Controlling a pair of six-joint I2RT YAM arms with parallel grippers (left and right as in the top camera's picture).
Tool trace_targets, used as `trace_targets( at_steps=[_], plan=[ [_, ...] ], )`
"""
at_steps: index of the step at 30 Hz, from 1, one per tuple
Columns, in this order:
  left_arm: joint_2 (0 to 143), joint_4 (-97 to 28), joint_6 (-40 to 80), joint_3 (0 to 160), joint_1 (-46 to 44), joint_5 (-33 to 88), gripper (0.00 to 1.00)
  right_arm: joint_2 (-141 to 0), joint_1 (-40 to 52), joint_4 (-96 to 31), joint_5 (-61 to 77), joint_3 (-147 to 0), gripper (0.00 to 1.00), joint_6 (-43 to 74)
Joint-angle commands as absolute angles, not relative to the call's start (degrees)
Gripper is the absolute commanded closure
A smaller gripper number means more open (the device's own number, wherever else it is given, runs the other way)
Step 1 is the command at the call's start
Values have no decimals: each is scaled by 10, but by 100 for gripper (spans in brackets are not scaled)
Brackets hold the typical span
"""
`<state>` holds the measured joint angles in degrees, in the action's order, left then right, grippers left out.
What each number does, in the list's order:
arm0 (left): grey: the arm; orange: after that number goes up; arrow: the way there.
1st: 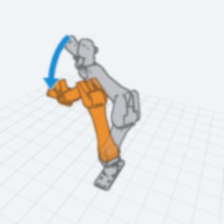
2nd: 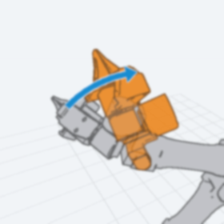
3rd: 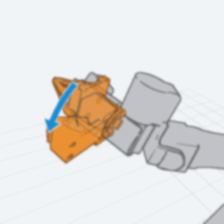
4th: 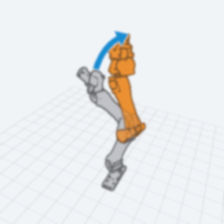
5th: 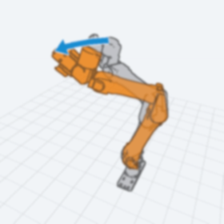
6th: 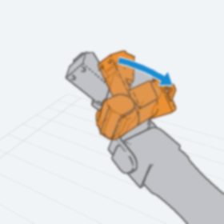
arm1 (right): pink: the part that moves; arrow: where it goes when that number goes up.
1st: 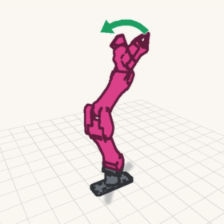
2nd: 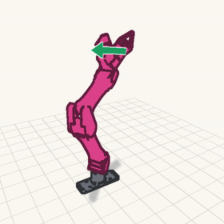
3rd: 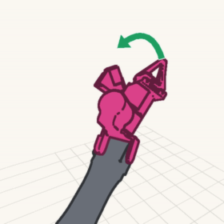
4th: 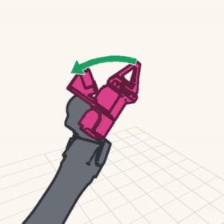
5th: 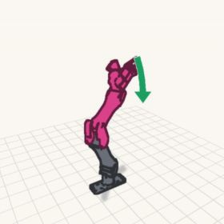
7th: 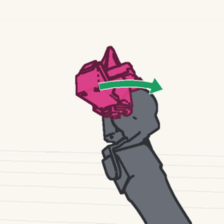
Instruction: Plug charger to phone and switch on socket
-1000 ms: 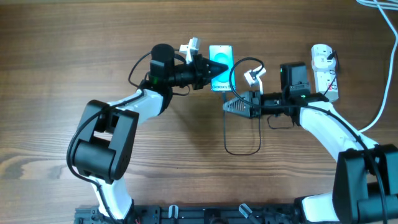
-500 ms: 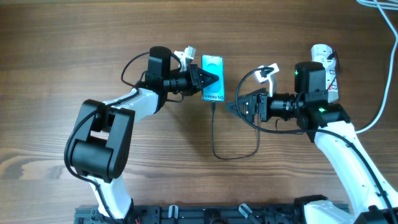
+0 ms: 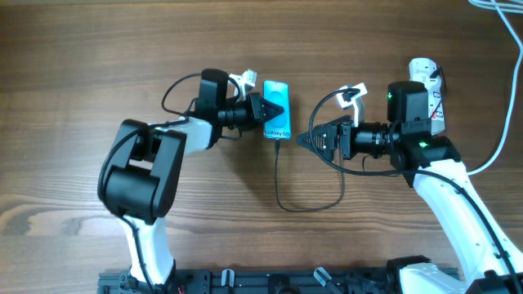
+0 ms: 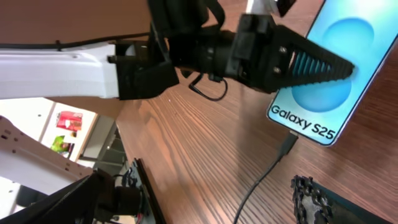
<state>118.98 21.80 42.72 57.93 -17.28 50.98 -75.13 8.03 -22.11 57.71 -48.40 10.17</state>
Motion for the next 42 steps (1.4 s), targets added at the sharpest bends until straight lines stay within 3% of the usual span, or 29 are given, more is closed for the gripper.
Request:
trace_targets(
  at_steps=[1, 18, 25, 28, 32, 39, 42],
  plan=[
    [1197, 222, 424, 582, -173, 494, 96, -743, 77, -222, 565, -491, 0, 94],
    [1219, 174, 402, 582, -163, 440, 96, -743, 77, -230, 565, -491, 0, 94],
    [1219, 128, 392, 582, -163, 410, 82, -743, 77, -230, 563, -491, 0, 94],
    [1218, 102, 392, 582, -163, 390, 66, -743, 77, -232, 563, -491, 0, 94],
    [1219, 65, 392, 582, -163, 360, 63, -743, 77, -232, 563, -491, 0, 94],
    [1218, 19, 394, 582, -158, 326, 45, -743, 77, -238, 563, -491, 0, 94],
    [1218, -11, 394, 582, -151, 300, 45, -743, 77, -241, 563, -491, 0, 94]
  ],
)
